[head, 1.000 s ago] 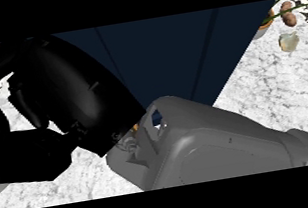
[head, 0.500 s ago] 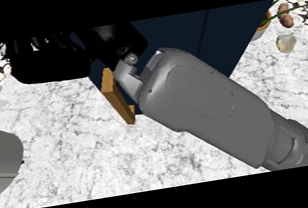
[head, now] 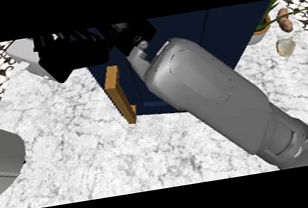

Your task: Pick up the wine, place it into the cabinet and close the cabinet

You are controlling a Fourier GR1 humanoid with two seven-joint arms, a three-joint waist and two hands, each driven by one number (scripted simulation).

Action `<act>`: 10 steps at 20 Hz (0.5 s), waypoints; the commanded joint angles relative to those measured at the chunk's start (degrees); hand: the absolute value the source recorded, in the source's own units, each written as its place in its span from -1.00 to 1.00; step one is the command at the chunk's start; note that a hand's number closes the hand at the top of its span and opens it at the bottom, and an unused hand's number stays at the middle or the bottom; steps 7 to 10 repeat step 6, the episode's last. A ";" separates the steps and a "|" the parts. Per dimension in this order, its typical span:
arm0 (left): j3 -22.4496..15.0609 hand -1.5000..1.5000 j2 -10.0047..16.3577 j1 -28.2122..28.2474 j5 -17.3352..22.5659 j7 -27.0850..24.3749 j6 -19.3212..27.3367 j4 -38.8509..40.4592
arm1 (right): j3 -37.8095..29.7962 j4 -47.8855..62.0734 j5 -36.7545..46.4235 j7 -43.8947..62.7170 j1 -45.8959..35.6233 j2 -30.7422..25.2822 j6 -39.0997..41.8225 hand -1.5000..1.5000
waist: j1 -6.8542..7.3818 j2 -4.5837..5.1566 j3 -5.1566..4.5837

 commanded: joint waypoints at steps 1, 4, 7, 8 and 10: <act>0.13 -1.00 -0.80 0.04 0.24 -0.23 -0.87 0.07 | -3.28 9.61 2.93 -1.32 -0.67 -4.67 -0.91 1.00 | -0.18 2.58 0.41; -0.79 -1.00 -1.12 -1.24 -0.78 0.49 0.40 -0.07 | -3.93 9.73 2.52 -3.97 1.29 -5.94 0.74 1.00 | -0.62 2.79 0.47; -0.68 -1.00 -1.35 -1.93 -1.38 1.27 2.18 -0.13 | -3.29 8.82 3.43 -1.40 -0.29 -4.74 -0.56 1.00 | -0.96 2.39 0.47; -0.68 -1.00 -1.35 -1.93 -1.38 1.27 2.18 -0.13 | -3.29 8.82 3.43 -1.40 -0.29 -4.74 -0.56 1.00 | -0.96 2.39 0.47; -0.68 -1.00 -1.35 -1.93 -1.38 1.27 2.18 -0.13 | -3.29 8.82 3.43 -1.40 -0.29 -4.74 -0.56 1.00 | -0.96 2.39 0.47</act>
